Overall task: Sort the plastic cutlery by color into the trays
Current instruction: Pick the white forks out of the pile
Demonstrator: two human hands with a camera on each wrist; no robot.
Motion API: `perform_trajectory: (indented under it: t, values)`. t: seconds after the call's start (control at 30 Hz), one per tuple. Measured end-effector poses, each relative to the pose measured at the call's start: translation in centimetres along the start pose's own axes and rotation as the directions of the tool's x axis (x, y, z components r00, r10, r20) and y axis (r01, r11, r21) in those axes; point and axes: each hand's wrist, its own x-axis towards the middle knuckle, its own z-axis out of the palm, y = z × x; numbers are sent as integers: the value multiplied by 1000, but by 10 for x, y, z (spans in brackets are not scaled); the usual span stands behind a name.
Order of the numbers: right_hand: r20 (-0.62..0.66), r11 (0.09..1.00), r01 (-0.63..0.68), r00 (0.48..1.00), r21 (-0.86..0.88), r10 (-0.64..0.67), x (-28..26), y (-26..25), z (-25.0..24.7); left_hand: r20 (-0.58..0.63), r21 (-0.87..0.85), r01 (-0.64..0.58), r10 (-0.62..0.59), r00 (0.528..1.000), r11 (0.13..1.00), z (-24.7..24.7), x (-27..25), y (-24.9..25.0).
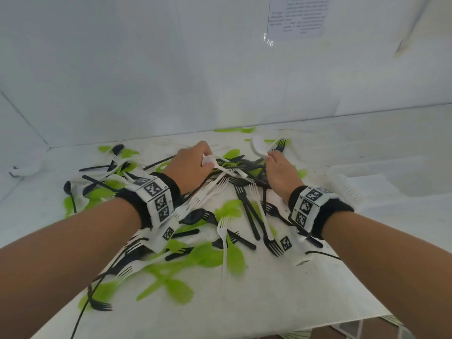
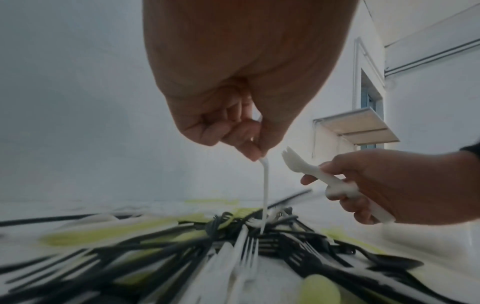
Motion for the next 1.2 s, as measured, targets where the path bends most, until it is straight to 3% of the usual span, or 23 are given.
perform_trajectory:
  t: [0.13, 0.3, 0.37, 0.43, 0.5, 0.53, 0.67, 0.73, 0.8, 0.87, 0.93, 1.0, 1.07, 1.13, 1.2]
  values:
    - [21, 986, 157, 987, 58, -159, -11, -9, -4, -90, -104, 21, -30, 995, 994, -21, -4, 7]
    - [190, 914, 404, 900, -33, -391, -21, -25, 11, -42, -312, 169, -192, 981, 935, -15, 3, 17]
    - [200, 905, 426, 887, -8, -416, -24, -29, 20, 36, -525, 284, -313, 949, 802, -8, 7, 20]
    - [183, 899, 438, 884, -11, -429, -27, -30, 26, 135, -719, 385, -428, 894, 578, -7, 5, 25]
    - [173, 885, 461, 879, -68, -445, -27, -28, 31, 228, -816, 427, -462, 857, 389, -10, 1, 29]
    - [172, 881, 464, 879, -89, -445, -27, -26, 33, 255, -824, 436, -448, 857, 363, -12, -1, 28]
    - [133, 847, 485, 874, -218, -467, -33, -26, 36, 215, -755, 359, -309, 926, 549, -12, -6, 22]
    - [116, 851, 454, 891, -265, -439, -31, -27, 36, 199, -750, 316, -258, 945, 580, -10, -9, 19]
    - [234, 904, 411, 896, -120, -376, -28, -29, 34, 153, -721, 259, -217, 964, 643, -9, -12, 15]
    - [429, 926, 378, 834, 11, -346, -27, -31, 29, 111, -696, 200, -171, 979, 690, -9, -15, 11]
    - [538, 919, 395, 777, -14, -326, -30, -33, 15, 125, -667, 135, -69, 990, 733, -11, -16, 7]
    - [544, 845, 506, 764, -172, -347, -32, -33, -4, 165, -565, 32, 75, 983, 824, -14, -12, 6]
    - [532, 702, 610, 757, -368, -379, -32, -30, -26, 196, -393, -78, 167, 966, 916, -11, -6, 10]
    - [513, 588, 613, 781, -527, -355, -33, -23, -47, 195, -287, -152, 213, 957, 946, 1, -1, 23]
    - [477, 564, 578, 813, -590, -335, -34, -14, -67, 168, -258, -196, 244, 955, 946, 18, 3, 42]
